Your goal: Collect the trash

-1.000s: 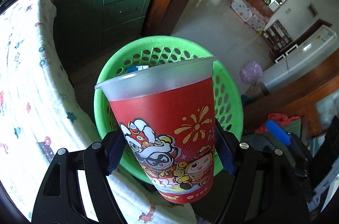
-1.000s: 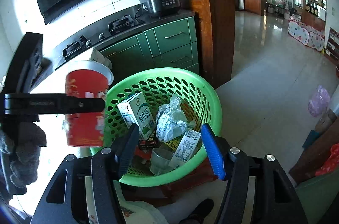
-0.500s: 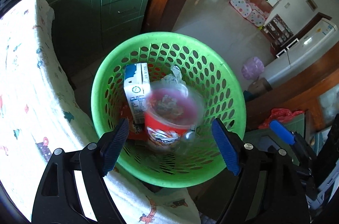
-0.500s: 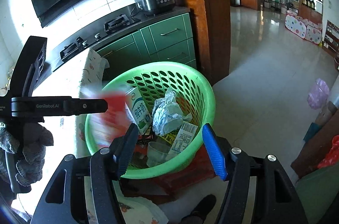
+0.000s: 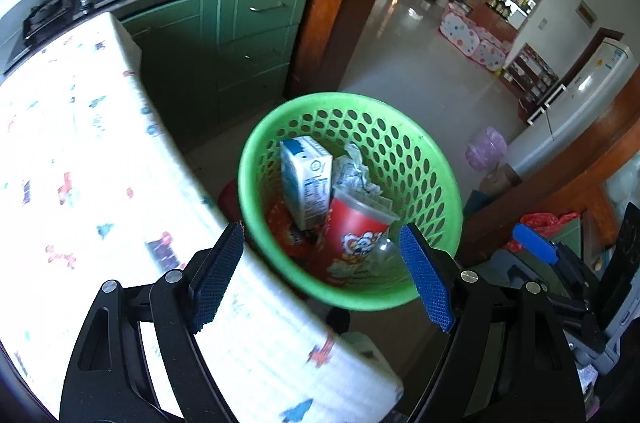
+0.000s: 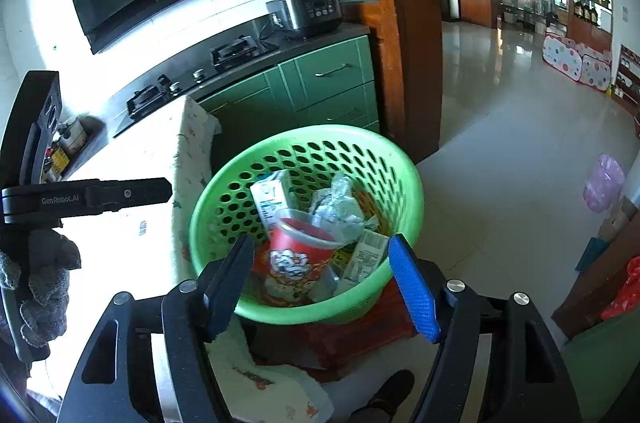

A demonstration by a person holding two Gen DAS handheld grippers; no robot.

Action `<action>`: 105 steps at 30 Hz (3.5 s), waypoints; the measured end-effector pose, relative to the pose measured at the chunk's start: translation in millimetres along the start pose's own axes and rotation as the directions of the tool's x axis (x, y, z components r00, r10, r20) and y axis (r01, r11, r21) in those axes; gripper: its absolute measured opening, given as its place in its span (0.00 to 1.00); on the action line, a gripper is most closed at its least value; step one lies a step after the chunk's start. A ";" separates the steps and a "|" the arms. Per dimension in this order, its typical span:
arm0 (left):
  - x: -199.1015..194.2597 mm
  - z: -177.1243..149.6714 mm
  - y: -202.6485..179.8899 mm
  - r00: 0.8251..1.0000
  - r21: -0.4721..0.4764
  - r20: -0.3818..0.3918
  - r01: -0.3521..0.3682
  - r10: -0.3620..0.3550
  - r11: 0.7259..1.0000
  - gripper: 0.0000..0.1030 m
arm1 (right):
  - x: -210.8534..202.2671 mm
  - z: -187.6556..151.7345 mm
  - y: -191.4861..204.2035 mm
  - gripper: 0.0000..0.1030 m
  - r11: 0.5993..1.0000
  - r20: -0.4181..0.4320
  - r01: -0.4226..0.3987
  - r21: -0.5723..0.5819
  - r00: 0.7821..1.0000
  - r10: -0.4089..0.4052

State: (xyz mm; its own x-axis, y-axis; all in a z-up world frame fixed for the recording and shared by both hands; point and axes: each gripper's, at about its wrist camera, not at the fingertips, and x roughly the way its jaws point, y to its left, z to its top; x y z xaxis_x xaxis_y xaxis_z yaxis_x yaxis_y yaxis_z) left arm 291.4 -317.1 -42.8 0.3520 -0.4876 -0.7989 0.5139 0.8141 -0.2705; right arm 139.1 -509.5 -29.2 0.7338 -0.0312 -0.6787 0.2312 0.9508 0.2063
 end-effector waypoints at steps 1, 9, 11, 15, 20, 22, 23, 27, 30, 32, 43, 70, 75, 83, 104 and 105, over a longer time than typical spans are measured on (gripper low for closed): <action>-6.5 -3.2 2.4 1.000 0.000 0.008 -0.007 0.007 1.000 0.77 | -2.6 -0.6 2.2 0.67 1.000 0.005 0.000 -0.003 1.000 0.000; -61.5 -34.1 20.3 0.991 0.008 0.097 -0.098 0.097 0.995 0.83 | -23.8 -12.3 28.2 0.78 0.999 0.016 -0.024 -0.028 1.000 0.024; -73.6 -42.8 24.3 0.987 0.006 0.119 -0.114 0.112 0.994 0.86 | -29.5 -15.8 37.0 0.80 0.999 0.017 -0.026 -0.047 1.000 0.026; -97.8 -58.6 32.4 0.976 0.001 0.165 -0.143 0.141 0.990 0.89 | -39.7 -22.9 54.0 0.84 0.996 0.024 -0.020 -0.086 0.999 0.023; -125.0 -81.4 45.2 0.960 -0.011 0.213 -0.181 0.179 0.983 0.92 | -50.6 -31.8 71.7 0.87 0.993 0.039 -0.019 -0.119 0.999 0.024; -133.7 -89.2 49.6 0.955 -0.018 0.224 -0.194 0.193 0.981 0.92 | -54.9 -34.9 77.8 0.88 0.992 0.045 -0.020 -0.127 0.999 0.026; -139.0 -94.6 53.4 0.952 -0.021 0.233 -0.200 0.199 0.980 0.93 | -56.4 -36.4 80.9 0.88 0.991 0.045 -0.018 -0.130 0.999 0.024; -156.8 -112.5 61.9 0.937 -0.034 0.264 -0.226 0.227 0.974 0.94 | -61.8 -41.8 92.4 0.89 0.988 0.055 -0.003 -0.151 0.998 0.011; -166.5 -125.1 66.1 0.928 -0.042 0.280 -0.243 0.245 0.969 0.94 | -67.0 -46.6 101.1 0.89 0.987 0.066 -0.003 -0.161 0.998 0.014; -172.7 -134.3 71.2 0.921 -0.051 0.289 -0.259 0.263 0.965 0.94 | -69.8 -49.3 106.1 0.89 0.986 0.068 0.001 -0.164 0.998 0.010; -197.3 -165.8 89.0 0.870 -0.095 0.343 -0.344 0.355 0.934 0.95 | -80.1 -60.8 129.7 0.90 0.982 0.083 0.010 -0.191 0.997 0.006; -197.0 -178.1 78.5 0.825 -0.105 0.384 -0.408 0.416 0.907 0.95 | -81.1 -76.4 135.6 0.90 0.984 0.075 0.021 -0.177 0.997 -0.008; -198.2 -179.2 78.7 0.821 -0.115 0.388 -0.407 0.418 0.906 0.95 | -81.7 -77.0 135.5 0.90 0.985 0.076 0.020 -0.173 0.997 -0.007; -199.0 -180.6 82.7 0.819 -0.137 0.388 -0.403 0.423 0.905 0.95 | -82.8 -77.6 136.7 0.90 0.985 0.077 0.022 -0.174 0.997 -0.009; -195.0 -182.0 81.2 0.827 -0.138 0.373 -0.399 0.420 0.907 0.95 | -82.1 -81.5 140.9 0.90 0.985 0.071 0.013 -0.175 0.998 -0.001; -194.3 -181.6 80.9 0.827 -0.138 0.372 -0.399 0.421 0.906 0.95 | -81.9 -81.6 140.8 0.90 0.985 0.070 0.014 -0.175 0.998 -0.002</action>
State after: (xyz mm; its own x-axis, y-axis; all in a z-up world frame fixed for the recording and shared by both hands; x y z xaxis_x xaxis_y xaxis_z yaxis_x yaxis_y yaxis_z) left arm 122.5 -99.2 -7.0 0.7986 -0.1780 -0.5749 0.2172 0.9761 -0.0005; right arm 59.5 -347.9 -2.1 0.7766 -0.0543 -0.6276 0.1262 0.9895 0.0706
